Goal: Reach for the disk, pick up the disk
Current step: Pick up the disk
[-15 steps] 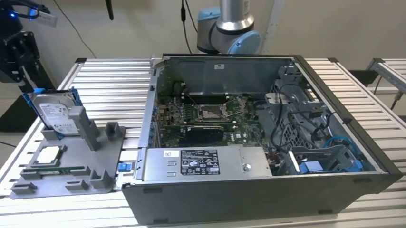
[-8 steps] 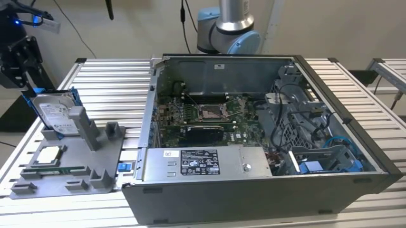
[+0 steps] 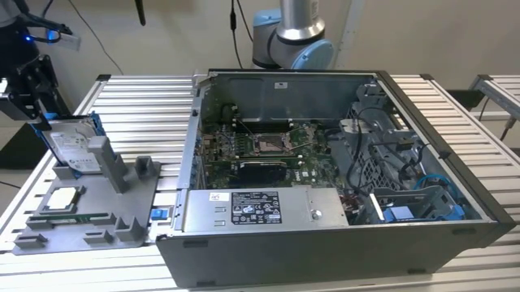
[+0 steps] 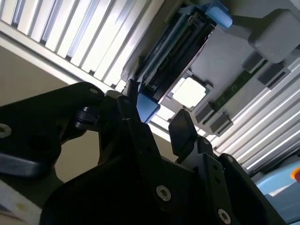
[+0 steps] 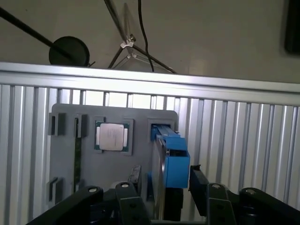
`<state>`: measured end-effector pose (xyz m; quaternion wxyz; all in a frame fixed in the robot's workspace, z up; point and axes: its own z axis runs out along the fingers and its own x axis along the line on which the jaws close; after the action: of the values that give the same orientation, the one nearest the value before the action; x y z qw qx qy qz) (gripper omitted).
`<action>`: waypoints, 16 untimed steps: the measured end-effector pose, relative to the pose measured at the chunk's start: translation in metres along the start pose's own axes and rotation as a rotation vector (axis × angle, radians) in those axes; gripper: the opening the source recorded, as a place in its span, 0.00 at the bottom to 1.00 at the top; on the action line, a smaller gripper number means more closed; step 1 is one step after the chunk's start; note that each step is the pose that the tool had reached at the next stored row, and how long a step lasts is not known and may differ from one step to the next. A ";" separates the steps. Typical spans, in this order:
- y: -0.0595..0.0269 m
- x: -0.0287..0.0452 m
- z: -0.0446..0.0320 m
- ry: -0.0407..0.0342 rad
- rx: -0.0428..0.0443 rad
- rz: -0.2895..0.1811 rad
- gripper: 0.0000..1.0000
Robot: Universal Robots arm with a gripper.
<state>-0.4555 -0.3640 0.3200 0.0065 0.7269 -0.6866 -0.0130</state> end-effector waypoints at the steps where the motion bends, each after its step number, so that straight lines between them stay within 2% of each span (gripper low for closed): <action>1: 0.0000 -0.0001 0.0018 -0.0003 0.0001 -0.001 1.00; 8: 0.0001 -0.0003 0.0146 -0.0055 0.0019 -0.008 1.00; 12: 0.0039 -0.0004 0.0219 -0.0087 0.0052 -0.016 1.00; 14: 0.0054 -0.0004 0.0244 -0.0167 0.0064 -0.024 1.00; 16: 0.0070 -0.0005 0.0270 -0.0200 0.0107 -0.032 1.00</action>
<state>-0.4633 -0.3637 0.2933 -0.0045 0.7378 -0.6748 -0.0167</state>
